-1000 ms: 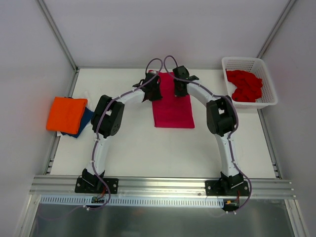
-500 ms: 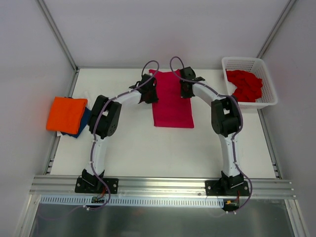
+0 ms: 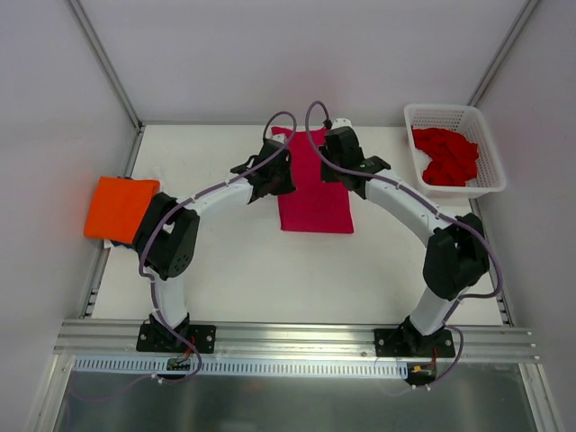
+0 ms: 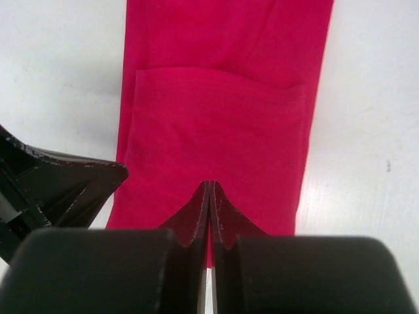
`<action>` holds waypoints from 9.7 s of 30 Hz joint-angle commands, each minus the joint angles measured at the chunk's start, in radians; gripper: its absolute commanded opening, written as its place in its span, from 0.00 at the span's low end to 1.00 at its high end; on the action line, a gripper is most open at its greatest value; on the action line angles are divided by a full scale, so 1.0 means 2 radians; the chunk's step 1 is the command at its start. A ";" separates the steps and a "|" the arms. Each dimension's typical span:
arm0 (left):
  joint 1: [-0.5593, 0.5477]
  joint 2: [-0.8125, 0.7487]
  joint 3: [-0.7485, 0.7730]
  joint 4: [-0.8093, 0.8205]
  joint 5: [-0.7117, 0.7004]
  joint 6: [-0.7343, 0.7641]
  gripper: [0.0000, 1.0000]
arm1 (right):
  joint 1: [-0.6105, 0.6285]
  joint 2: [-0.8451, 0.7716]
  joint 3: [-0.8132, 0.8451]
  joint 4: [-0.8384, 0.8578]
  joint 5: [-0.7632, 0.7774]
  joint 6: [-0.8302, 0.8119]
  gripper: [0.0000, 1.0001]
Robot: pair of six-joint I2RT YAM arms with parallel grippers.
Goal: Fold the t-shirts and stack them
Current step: Fold the tshirt
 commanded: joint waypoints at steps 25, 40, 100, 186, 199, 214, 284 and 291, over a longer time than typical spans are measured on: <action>0.027 0.148 0.098 -0.051 -0.017 -0.018 0.00 | 0.050 0.106 -0.044 0.073 -0.107 0.105 0.00; 0.030 0.139 0.080 -0.057 -0.015 -0.021 0.00 | 0.139 0.068 -0.190 0.132 -0.101 0.174 0.01; 0.031 -0.087 -0.311 0.161 0.082 -0.069 0.47 | 0.001 -0.137 -0.346 0.102 -0.023 0.142 0.61; 0.066 -0.095 -0.388 0.320 0.147 -0.106 0.34 | -0.004 -0.034 -0.361 0.200 -0.097 0.180 0.56; 0.067 -0.092 -0.388 0.316 0.146 -0.101 0.33 | -0.003 -0.036 -0.364 0.200 -0.097 0.178 0.55; 0.066 -0.079 -0.374 0.301 0.147 -0.093 0.00 | -0.003 -0.032 -0.368 0.199 -0.100 0.174 0.00; 0.097 0.040 0.101 -0.005 0.001 0.016 0.00 | -0.106 0.169 0.182 -0.030 -0.029 0.036 0.00; 0.123 0.115 0.174 -0.020 0.014 0.010 0.00 | -0.122 0.303 0.350 -0.050 -0.068 0.031 0.01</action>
